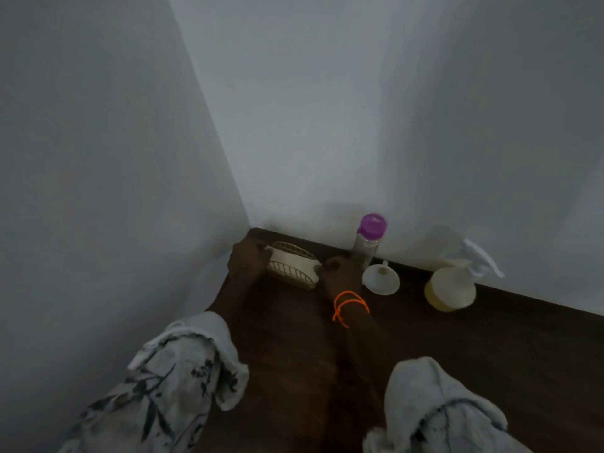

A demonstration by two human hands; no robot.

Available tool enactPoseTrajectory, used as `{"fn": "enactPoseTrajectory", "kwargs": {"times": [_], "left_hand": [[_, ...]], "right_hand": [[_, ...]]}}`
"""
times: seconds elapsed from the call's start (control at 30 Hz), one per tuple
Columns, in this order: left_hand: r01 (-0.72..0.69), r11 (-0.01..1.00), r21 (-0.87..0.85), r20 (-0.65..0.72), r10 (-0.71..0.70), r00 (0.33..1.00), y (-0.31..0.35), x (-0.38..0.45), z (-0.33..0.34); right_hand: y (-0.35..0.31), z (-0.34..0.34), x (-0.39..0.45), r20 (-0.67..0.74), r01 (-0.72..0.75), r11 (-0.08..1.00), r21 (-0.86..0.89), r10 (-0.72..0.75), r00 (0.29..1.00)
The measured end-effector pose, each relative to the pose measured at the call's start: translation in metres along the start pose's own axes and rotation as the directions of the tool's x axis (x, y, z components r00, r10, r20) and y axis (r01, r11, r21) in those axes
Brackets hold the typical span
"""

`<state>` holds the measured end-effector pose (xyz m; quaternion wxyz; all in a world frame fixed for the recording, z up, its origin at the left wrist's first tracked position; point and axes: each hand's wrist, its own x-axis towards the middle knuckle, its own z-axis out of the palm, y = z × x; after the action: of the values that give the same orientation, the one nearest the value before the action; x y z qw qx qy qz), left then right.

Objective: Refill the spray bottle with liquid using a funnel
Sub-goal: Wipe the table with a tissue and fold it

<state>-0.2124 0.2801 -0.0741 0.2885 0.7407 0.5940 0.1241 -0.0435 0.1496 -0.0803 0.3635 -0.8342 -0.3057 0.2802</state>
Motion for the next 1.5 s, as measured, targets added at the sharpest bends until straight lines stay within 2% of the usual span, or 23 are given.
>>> {"fn": "enactPoseTrajectory", "kwargs": {"times": [0.07, 0.23, 0.43, 0.6, 0.73, 0.8, 0.93, 1.03, 1.23, 1.37, 1.5], "left_hand": [[-0.023, 0.999, 0.046, 0.031, 0.022, 0.999, -0.003, 0.008, 0.004], [-0.042, 0.996, 0.081, -0.001, 0.042, 0.999, -0.004, 0.019, 0.006], [-0.104, 0.994, 0.041, -0.090, 0.108, 0.990, -0.002, 0.015, 0.002], [-0.223, 0.975, -0.014, -0.109, 0.220, 0.969, -0.007, 0.009, 0.001], [-0.345, 0.939, 0.004, -0.126, 0.342, 0.931, -0.006, 0.005, -0.005], [-0.371, 0.926, -0.066, -0.121, 0.362, 0.924, -0.001, 0.002, -0.013], [-0.421, 0.882, -0.210, -0.023, 0.426, 0.904, 0.014, -0.003, -0.030], [-0.410, 0.863, -0.294, 0.018, 0.434, 0.901, 0.031, -0.005, -0.040], [-0.312, 0.813, -0.492, 0.113, 0.414, 0.903, 0.074, -0.022, -0.062], [-0.370, 0.789, -0.490, 0.092, 0.469, 0.878, 0.100, -0.036, -0.070], [-0.410, 0.769, -0.491, 0.121, 0.526, 0.842, 0.128, -0.059, -0.068]], "right_hand": [[0.001, 0.006, 0.005, 0.007, 0.039, 0.999, -0.034, -0.039, 0.999], [0.004, 0.018, 0.012, -0.014, 0.044, 0.998, -0.054, -0.045, 0.999], [0.005, 0.017, 0.011, -0.065, 0.048, 0.998, -0.041, -0.050, 0.997], [0.006, 0.020, 0.005, -0.094, 0.052, 0.999, -0.011, -0.053, 0.994], [0.007, 0.020, -0.004, -0.117, 0.203, 0.978, -0.051, -0.207, 0.971], [0.005, 0.019, -0.007, -0.109, 0.276, 0.959, -0.066, -0.282, 0.953], [-0.014, 0.016, -0.009, -0.039, 0.413, 0.909, -0.053, -0.415, 0.909], [-0.032, 0.008, -0.009, 0.006, 0.488, 0.872, 0.043, -0.488, 0.873], [-0.055, -0.022, -0.020, 0.063, 0.348, 0.912, 0.219, -0.369, 0.927], [-0.050, -0.054, -0.034, 0.108, 0.230, 0.882, 0.411, -0.297, 0.949], [-0.038, -0.094, -0.061, 0.212, 0.126, 0.825, 0.552, -0.285, 0.935]]}}
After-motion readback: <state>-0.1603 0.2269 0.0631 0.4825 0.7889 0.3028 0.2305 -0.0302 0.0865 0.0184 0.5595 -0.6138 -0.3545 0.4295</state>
